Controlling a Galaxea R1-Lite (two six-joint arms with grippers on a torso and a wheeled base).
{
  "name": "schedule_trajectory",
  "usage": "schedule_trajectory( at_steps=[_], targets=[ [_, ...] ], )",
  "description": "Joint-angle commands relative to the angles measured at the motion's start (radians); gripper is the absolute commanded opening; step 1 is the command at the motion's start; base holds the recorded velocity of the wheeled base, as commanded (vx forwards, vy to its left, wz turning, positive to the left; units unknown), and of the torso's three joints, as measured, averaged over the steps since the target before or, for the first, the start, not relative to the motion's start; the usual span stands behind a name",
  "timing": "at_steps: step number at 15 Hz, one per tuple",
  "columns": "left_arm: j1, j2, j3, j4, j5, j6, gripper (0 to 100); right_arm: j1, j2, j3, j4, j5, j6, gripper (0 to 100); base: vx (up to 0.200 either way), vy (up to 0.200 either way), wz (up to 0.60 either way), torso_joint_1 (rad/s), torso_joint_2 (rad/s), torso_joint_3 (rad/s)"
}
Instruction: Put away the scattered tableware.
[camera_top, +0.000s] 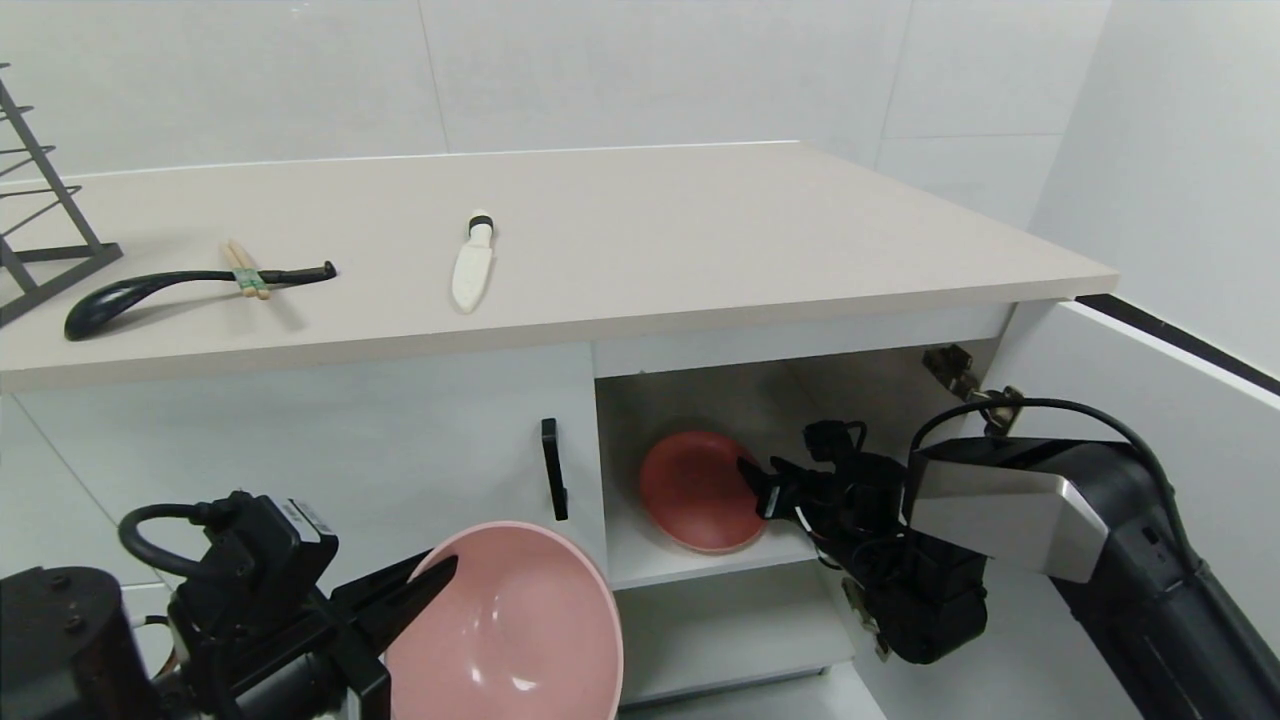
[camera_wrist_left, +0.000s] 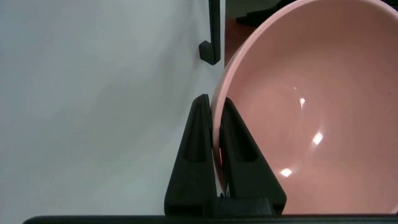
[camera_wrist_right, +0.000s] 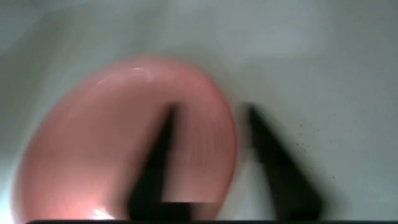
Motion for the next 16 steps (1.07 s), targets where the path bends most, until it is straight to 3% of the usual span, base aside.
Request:
schedule_trajectory(
  at_steps=[1, 5, 10, 11, 14, 15, 16],
  targets=[
    [-0.002, 0.009, 0.000, -0.002, 0.000, 0.000, 0, 0.000, -0.002, 0.002, -0.001, 0.000, -0.025, 100, 0.000, 0.000, 0.00, 0.000, 0.00, 0.000],
    [0.000, 0.059, 0.000, -0.086, 0.000, 0.001, 0, 0.000, -0.091, 0.051, -0.001, 0.000, -0.111, 100, 0.000, 0.000, 0.00, 0.000, 0.00, 0.000],
    [-0.014, 0.058, 0.000, -0.100, 0.000, 0.011, 0, 0.049, -0.481, 0.502, -0.001, 0.004, -0.162, 100, 0.000, 0.000, 0.00, 0.000, 0.00, 0.000],
    [-0.037, 0.061, 0.000, -0.095, -0.001, 0.014, 0, 0.086, -0.579, 0.583, -0.001, 0.004, -0.163, 100, 0.000, 0.000, 0.00, 0.000, 0.00, 0.000],
    [-0.103, 0.072, 0.000, -0.094, -0.003, 0.017, 0, 0.175, -0.728, 0.646, -0.001, 0.000, -0.174, 100, 0.000, 0.000, 0.00, 0.000, 0.00, 0.000],
    [-0.123, 0.092, 0.000, -0.095, -0.003, 0.024, 0, 0.186, -0.768, 0.674, -0.001, 0.000, -0.223, 100, 0.000, 0.000, 0.00, 0.000, 0.00, 0.000],
    [-0.126, 0.118, -0.003, -0.102, -0.001, 0.054, 0, 0.180, -0.786, 0.698, -0.001, 0.000, -0.297, 100, 0.000, 0.000, 0.00, 0.000, 0.00, 0.000]
  ],
)
